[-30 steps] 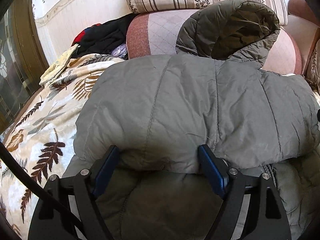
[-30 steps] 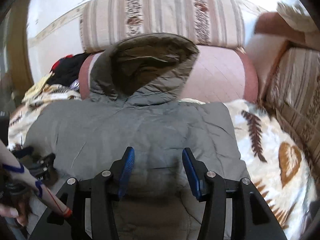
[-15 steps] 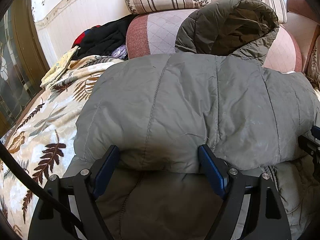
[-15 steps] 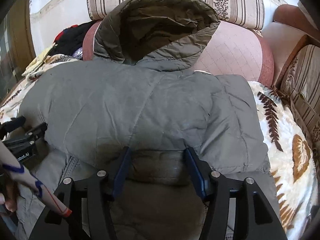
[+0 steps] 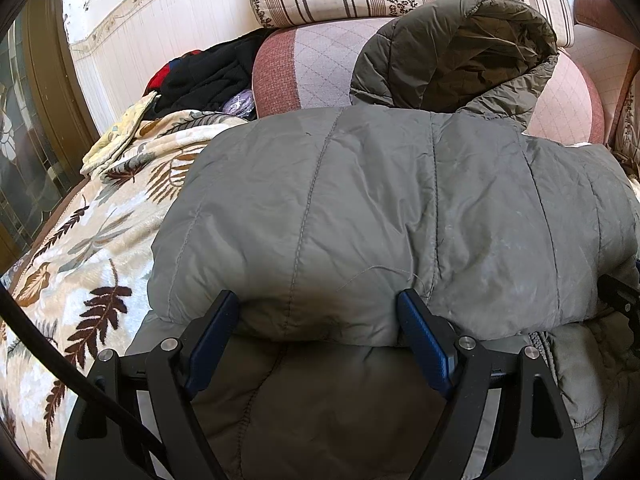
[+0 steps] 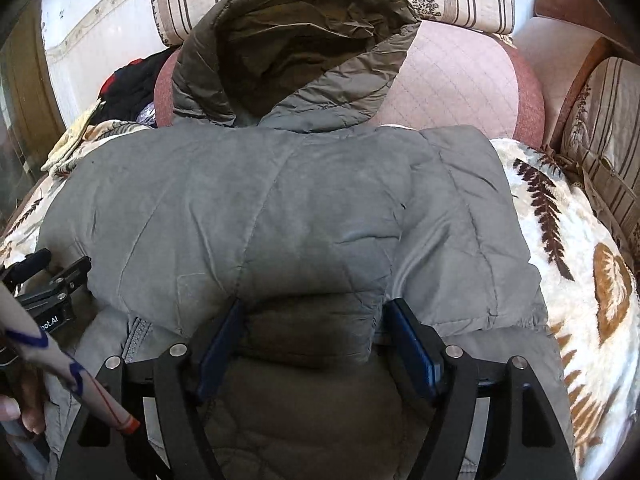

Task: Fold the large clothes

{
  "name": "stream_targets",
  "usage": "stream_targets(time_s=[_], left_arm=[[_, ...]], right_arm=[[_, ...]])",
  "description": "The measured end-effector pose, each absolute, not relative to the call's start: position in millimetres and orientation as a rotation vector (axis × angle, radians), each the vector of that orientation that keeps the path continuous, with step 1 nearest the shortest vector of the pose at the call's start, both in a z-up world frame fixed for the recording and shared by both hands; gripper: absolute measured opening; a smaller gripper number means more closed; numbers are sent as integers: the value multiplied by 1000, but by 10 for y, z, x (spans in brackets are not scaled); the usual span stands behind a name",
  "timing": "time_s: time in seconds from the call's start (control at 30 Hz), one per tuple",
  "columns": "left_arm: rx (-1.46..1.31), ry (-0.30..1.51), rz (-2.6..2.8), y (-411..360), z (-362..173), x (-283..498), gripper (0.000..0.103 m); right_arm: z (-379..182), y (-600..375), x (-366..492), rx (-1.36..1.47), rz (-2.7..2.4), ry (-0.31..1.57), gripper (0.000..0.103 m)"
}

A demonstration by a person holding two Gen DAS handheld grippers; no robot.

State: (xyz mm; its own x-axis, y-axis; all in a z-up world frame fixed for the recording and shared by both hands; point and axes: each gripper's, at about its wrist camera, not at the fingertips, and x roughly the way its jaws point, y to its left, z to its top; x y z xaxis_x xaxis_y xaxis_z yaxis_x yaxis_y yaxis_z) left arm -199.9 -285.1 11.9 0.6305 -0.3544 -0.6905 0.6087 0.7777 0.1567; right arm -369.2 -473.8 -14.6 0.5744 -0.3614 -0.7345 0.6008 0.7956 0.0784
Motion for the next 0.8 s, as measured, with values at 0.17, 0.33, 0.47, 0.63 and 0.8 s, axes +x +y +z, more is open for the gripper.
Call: stream_targets(time_s=[0.17, 0.33, 0.47, 0.63, 0.8], left_arm=[[398, 692, -568, -2852, 118, -1996, 81], [398, 691, -568, -2851, 118, -1996, 82], [398, 692, -568, -2851, 117, -1996, 82], [398, 692, -567, -2853, 117, -1995, 82], [398, 691, -567, -2853, 116, -1994, 82]], right_arm=[[-59, -4757, -3743, 357, -584, 750, 78], [78, -4818, -3866, 376, -620, 687, 75], [117, -4882, -3929, 401, -650, 652, 56], [-30, -4963, -3872, 412, -664, 716, 54], [-71, -4946, -3863, 400, -667, 729, 54]])
